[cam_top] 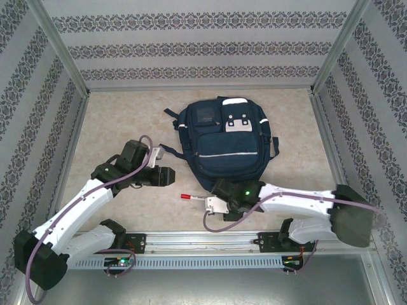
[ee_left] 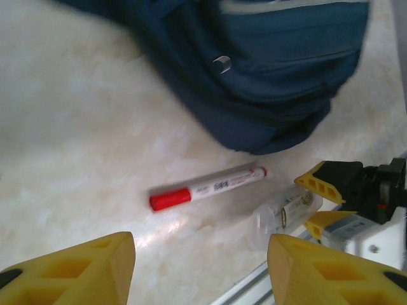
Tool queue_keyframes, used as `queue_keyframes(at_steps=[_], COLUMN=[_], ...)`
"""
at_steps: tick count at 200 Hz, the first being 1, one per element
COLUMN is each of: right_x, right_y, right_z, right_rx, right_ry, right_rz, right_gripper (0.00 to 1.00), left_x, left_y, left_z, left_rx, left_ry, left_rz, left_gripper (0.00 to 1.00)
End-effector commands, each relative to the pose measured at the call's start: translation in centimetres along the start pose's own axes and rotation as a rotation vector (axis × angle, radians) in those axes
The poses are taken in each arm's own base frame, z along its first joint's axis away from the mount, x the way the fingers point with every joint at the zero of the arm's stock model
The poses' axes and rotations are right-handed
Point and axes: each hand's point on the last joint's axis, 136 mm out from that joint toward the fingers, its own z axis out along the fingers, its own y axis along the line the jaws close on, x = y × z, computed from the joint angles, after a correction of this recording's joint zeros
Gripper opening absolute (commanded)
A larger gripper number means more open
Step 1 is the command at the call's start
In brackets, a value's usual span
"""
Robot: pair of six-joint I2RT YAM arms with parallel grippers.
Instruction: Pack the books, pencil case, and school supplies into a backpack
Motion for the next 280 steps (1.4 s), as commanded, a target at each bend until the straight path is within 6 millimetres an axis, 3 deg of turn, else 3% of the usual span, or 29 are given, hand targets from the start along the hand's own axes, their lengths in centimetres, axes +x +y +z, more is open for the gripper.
queue_keyframes(at_steps=[1, 35, 53, 64, 79, 101, 125, 168, 187, 195, 208, 217, 248, 280], right_x=[-1.3, -2.8, -1.9, -0.7, 1.4, 4.4, 6.2, 6.8, 6.8, 6.7, 6.0, 5.2, 3.7, 1.0], right_y=[-1.6, -5.7, -8.3, -10.1, -12.7, -14.8, -15.5, -15.3, -15.0, -14.9, -14.6, -14.3, -12.9, -10.3], right_z=[-3.0, -10.0, -12.3, -13.0, -13.5, -13.3, -13.1, -12.6, -12.3, -12.1, -11.7, -11.5, -10.5, -9.3], right_rx=[0.066, 0.199, 0.270, 0.309, 0.354, 0.355, 0.342, 0.335, 0.323, 0.311, 0.256, 0.204, 0.081, -0.143], right_ry=[-0.160, -0.453, -0.512, -0.520, -0.517, -0.518, -0.542, -0.553, -0.561, -0.569, -0.608, -0.635, -0.701, -0.745], right_rz=[0.117, 0.318, 0.439, 0.550, 0.734, 0.979, 1.096, 1.118, 1.133, 1.144, 1.167, 1.178, 1.229, 1.223], right_gripper=[0.35, 0.33, 0.32, 0.32, 0.32, 0.31, 0.31, 0.31, 0.31, 0.31, 0.31, 0.31, 0.32, 0.33], left_x=[-5.2, -8.7, -9.4, -8.9, -8.0, -8.1, -7.3, -5.9, -7.3, -8.7, -11.2, -12.2, -13.2, -15.9], left_y=[-3.7, -4.2, -4.8, -4.9, -4.8, -5.4, -7.3, -5.7, -5.2, -4.8, -4.5, -5.1, -8.5, -8.5], left_z=[-0.9, 2.1, 4.3, 6.0, 8.1, 9.8, 11.3, 16.3, 17.6, 17.8, 17.4, 16.7, 13.3, 11.0], left_rx=[0.065, 0.027, 0.080, 0.122, 0.146, 0.201, 0.276, 0.198, 0.090, 0.011, -0.097, -0.112, -0.023, -0.099], left_ry=[-0.169, -0.105, -0.052, -0.015, 0.045, -0.002, -0.043, 0.042, 0.007, -0.028, -0.097, -0.133, -0.261, -0.351], left_rz=[0.369, 0.663, 0.796, 0.918, 1.096, 1.183, 1.272, 1.320, 1.308, 1.291, 1.242, 1.238, 1.198, 1.000], left_gripper=[0.59, 0.63, 0.68, 0.67, 0.70, 0.71, 0.72, 0.74, 0.70, 0.60, 0.18, 0.01, 0.00, 0.00])
